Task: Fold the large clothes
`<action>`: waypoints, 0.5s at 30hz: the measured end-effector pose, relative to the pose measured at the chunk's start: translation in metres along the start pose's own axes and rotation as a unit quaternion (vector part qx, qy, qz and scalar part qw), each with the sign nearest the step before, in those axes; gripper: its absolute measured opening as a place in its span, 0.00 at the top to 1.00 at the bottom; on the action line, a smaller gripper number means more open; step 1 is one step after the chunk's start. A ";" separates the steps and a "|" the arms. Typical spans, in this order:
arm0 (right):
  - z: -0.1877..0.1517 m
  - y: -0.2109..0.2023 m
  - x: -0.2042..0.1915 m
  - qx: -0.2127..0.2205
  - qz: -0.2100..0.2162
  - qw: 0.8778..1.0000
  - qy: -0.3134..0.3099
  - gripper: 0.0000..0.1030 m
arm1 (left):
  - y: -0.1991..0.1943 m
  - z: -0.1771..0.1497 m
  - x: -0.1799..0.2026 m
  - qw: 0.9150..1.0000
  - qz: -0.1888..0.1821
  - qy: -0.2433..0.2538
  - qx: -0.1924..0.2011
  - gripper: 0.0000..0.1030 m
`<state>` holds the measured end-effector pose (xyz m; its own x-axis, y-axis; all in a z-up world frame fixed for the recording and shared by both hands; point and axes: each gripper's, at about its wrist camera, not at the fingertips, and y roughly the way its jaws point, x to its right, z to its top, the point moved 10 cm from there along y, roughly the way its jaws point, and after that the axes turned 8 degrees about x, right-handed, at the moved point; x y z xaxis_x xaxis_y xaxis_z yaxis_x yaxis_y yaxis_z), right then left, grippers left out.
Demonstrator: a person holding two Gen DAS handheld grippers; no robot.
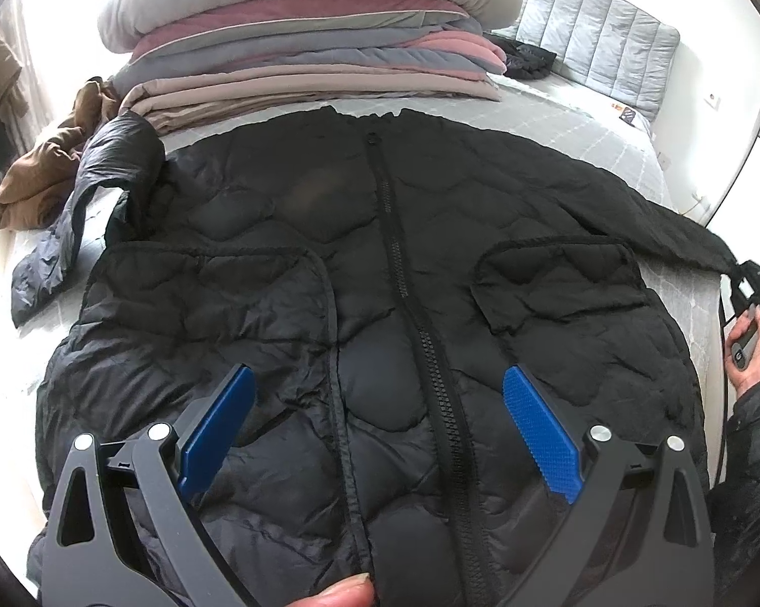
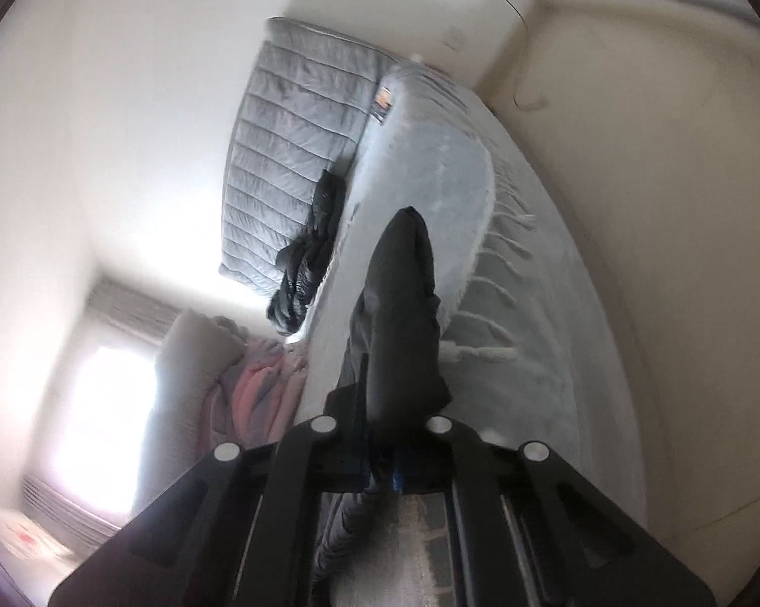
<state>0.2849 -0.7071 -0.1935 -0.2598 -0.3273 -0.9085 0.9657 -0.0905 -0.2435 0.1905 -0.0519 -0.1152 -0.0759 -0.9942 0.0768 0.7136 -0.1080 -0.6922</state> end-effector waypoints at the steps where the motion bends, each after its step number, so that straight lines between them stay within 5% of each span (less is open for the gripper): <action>1: 0.002 0.000 -0.006 -0.002 -0.004 1.000 -0.004 0.94 | -0.001 0.000 -0.001 1.000 -0.001 -0.002 0.001 0.08; 6: 0.004 0.008 0.022 -0.031 -0.045 0.997 0.054 0.80 | -0.004 0.001 -0.007 1.000 -0.003 -0.012 0.006 0.08; 15: 0.005 0.002 0.050 -0.037 -0.017 0.997 0.073 0.81 | -0.004 0.001 -0.010 1.000 0.004 -0.011 0.004 0.08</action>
<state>0.2740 -0.7283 -0.2373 -0.2936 -0.1838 -0.9381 0.9555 -0.0285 -0.2935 0.1894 -0.0414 -0.1124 -0.0556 -0.9946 0.0876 0.7198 -0.1007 -0.6869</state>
